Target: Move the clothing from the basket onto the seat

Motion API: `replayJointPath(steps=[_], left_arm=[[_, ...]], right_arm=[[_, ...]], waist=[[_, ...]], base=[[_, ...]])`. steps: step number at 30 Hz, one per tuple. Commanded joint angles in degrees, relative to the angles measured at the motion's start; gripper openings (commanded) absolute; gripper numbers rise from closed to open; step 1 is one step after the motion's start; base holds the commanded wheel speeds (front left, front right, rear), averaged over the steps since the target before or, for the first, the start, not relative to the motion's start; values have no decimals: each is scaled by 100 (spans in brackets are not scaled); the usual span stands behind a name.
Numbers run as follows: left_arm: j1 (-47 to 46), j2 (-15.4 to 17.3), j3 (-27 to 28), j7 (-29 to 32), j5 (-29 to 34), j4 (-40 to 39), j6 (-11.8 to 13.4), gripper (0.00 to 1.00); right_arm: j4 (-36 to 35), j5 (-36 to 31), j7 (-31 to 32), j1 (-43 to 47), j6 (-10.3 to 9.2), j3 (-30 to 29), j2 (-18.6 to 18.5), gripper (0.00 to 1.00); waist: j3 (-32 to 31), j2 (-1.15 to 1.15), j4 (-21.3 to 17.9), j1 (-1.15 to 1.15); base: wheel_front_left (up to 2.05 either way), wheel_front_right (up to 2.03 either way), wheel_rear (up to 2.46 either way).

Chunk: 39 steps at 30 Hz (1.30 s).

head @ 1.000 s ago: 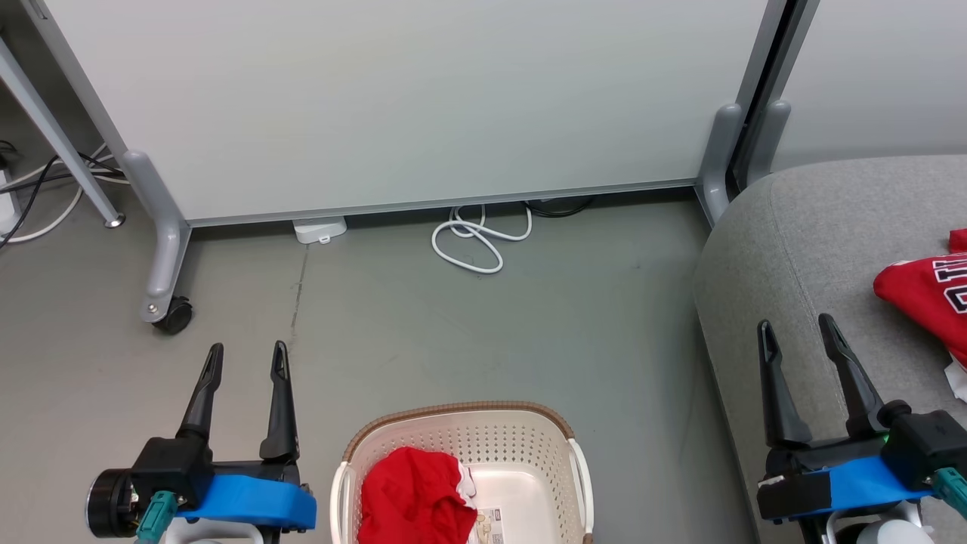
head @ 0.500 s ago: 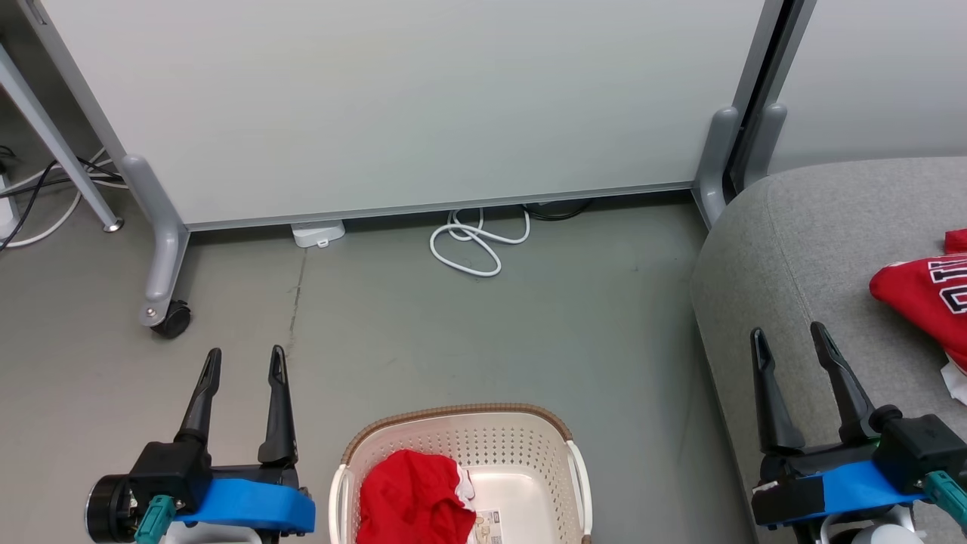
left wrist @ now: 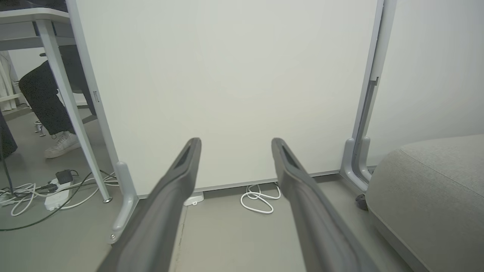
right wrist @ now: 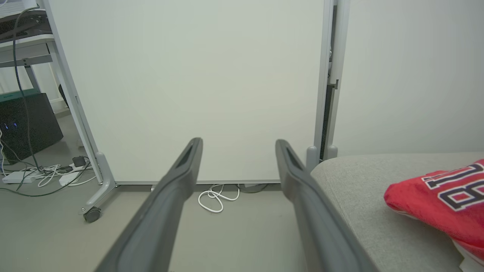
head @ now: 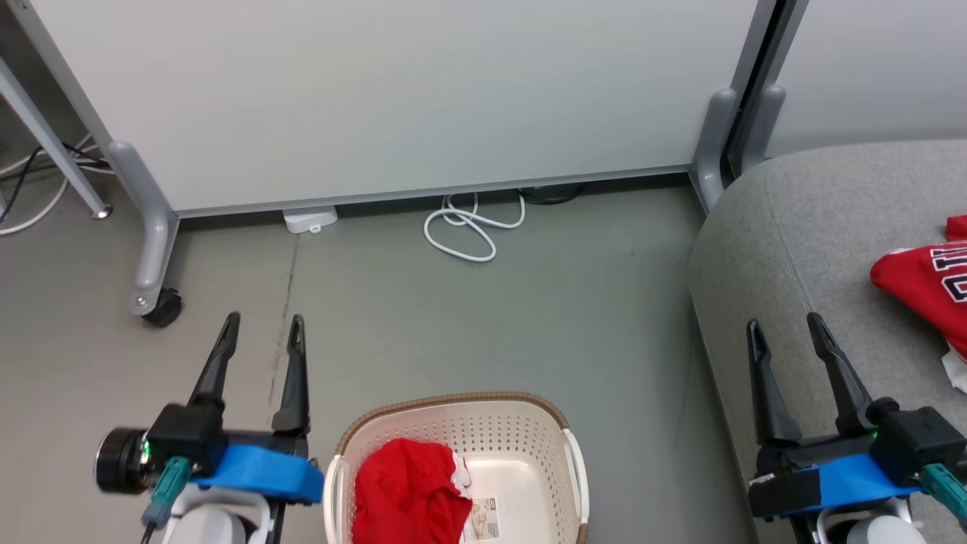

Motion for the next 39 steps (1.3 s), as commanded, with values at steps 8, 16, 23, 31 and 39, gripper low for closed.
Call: replayJointPath(steps=[8,16,23,31,39], left_arm=[[-969,416,-803,-27,22,805,-118,100],[-1727,725,-1979,-23,-221,1728,-102,100],[-2482,897,-3015,-22,-423,2598,-102,100],[-3223,979,-4087,-22,-596,3480,-103,100],[-3968,895,-5159,-22,-703,4326,-103,100]], right_arm=[[-91,-7,-20,-351,3,145,-68,100],[-211,-29,-20,-671,3,240,-145,100],[-338,-46,-20,-1047,3,295,-212,100],[-485,-102,-20,-1398,3,333,-267,100],[-620,-140,-20,-1762,3,376,-304,100]], waist=[[414,0,-194,-1],[995,0,-377,-1],[1633,0,-518,-1],[2341,0,-601,-1],[3034,0,-618,-1]], base=[[0,0,0],[0,0,0],[0,0,0],[0,0,0],[0,0,0]])
